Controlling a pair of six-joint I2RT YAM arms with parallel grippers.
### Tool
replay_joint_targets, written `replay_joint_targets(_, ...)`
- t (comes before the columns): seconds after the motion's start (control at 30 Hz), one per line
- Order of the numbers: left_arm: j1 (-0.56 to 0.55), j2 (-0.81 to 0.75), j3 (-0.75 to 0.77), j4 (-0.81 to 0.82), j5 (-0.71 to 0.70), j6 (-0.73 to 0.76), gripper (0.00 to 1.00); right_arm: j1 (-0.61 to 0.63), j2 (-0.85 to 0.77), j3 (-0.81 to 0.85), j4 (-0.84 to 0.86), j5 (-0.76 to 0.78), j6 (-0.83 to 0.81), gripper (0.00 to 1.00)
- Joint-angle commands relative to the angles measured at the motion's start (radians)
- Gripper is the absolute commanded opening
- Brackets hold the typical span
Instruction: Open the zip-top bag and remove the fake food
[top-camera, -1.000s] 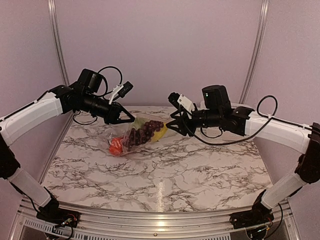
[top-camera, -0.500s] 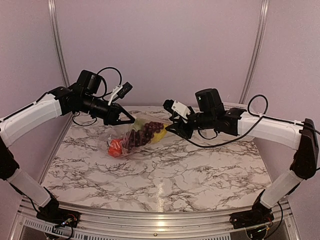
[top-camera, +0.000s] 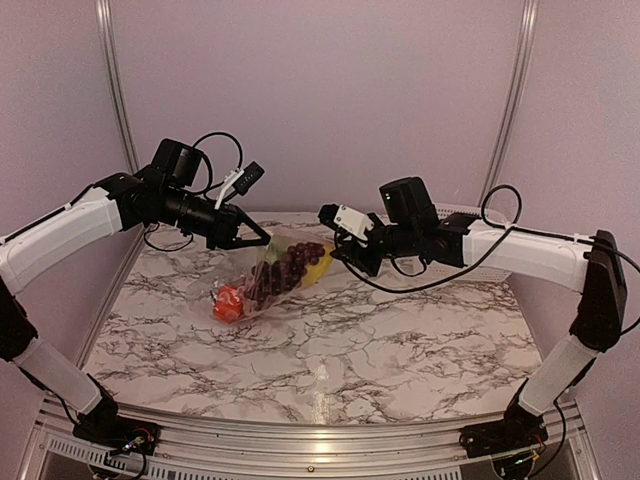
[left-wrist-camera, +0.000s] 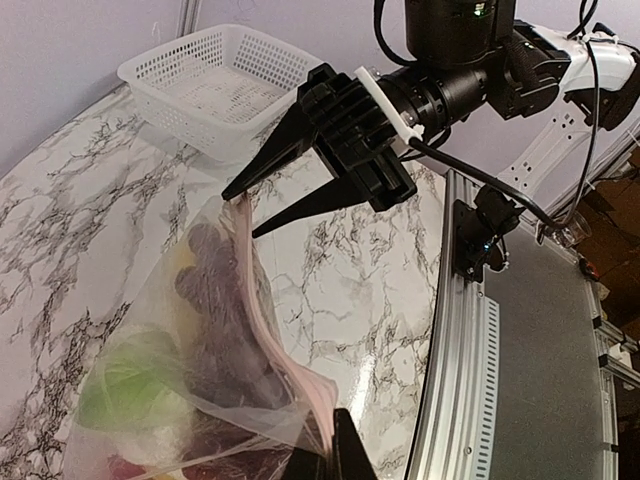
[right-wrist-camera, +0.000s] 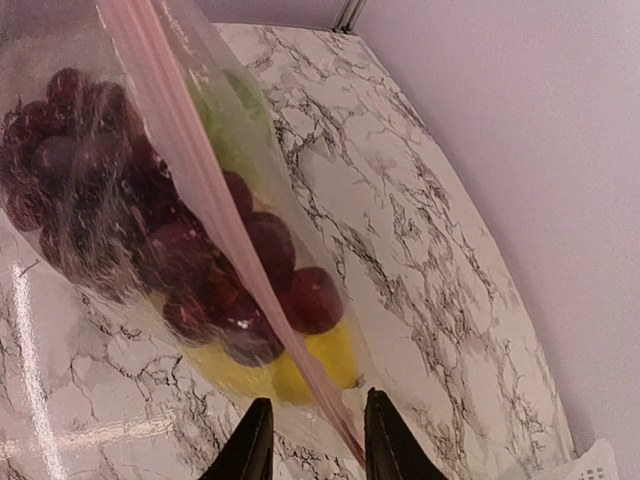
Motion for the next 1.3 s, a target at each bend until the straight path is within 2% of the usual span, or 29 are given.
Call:
replay_joint_targets(0.0, 0.001, -0.052, -0.003, 0.062, 0.049, 0.009, 0.0, 0.0, 0.026, 0.057, -0.014, 0.035, -0.023, 0.29)
replay_joint_targets(0.1, 0.001, -0.056, -0.005, 0.06, 0.063, 0.011, 0.0, -0.001, 0.046, 0.08, -0.019, 0.04, -0.025, 0.2)
replay_joint_targets(0.2, 0.001, -0.064, -0.008, 0.066, 0.065, 0.009, 0.0, -0.001, 0.053, 0.092, -0.015, 0.07, -0.024, 0.03)
replay_joint_targets(0.23, 0.001, -0.067, -0.011, 0.069, 0.062, 0.008, 0.0, -0.001, 0.054, 0.098, -0.016, 0.083, -0.022, 0.0)
replay_joint_targets(0.4, 0.009, -0.091, -0.036, 0.078, 0.023, 0.014, 0.0, 0.0, 0.018, 0.122, -0.036, 0.102, 0.006, 0.0)
replay_joint_targets(0.53, 0.018, -0.117, -0.075, 0.089, -0.058, 0.04, 0.12, 0.001, -0.014, 0.216, -0.142, 0.116, 0.104, 0.0)
replay_joint_targets(0.63, 0.021, -0.125, -0.098, 0.102, -0.151, 0.057, 0.23, 0.015, -0.005, 0.325, -0.286, 0.138, 0.173, 0.0)
replay_joint_targets(0.77, 0.021, -0.147, -0.118, 0.116, -0.305, 0.077, 0.41, 0.035, 0.074, 0.498, -0.549, 0.099, 0.254, 0.0)
replay_joint_targets(0.9, 0.021, -0.24, -0.199, 0.232, -0.401, 0.081, 0.61, 0.112, 0.136, 0.628, -0.727, 0.183, 0.307, 0.0)
replay_joint_targets(0.97, 0.021, -0.274, -0.225, 0.276, -0.407, 0.073, 0.7, 0.13, 0.148, 0.67, -0.765, 0.169, 0.364, 0.0)
replay_joint_targets(1.1, 0.016, -0.272, -0.217, 0.282, -0.347, 0.046, 0.77, 0.16, 0.197, 0.772, -0.833, 0.161, 0.458, 0.0)
replay_joint_targets(1.17, 0.002, -0.265, -0.24, 0.316, -0.321, 0.025, 0.83, 0.173, 0.206, 0.798, -0.83, 0.167, 0.486, 0.0)
replay_joint_targets(1.27, -0.023, -0.248, -0.28, 0.418, -0.278, -0.017, 0.85, 0.173, 0.215, 0.805, -0.808, 0.16, 0.511, 0.0)
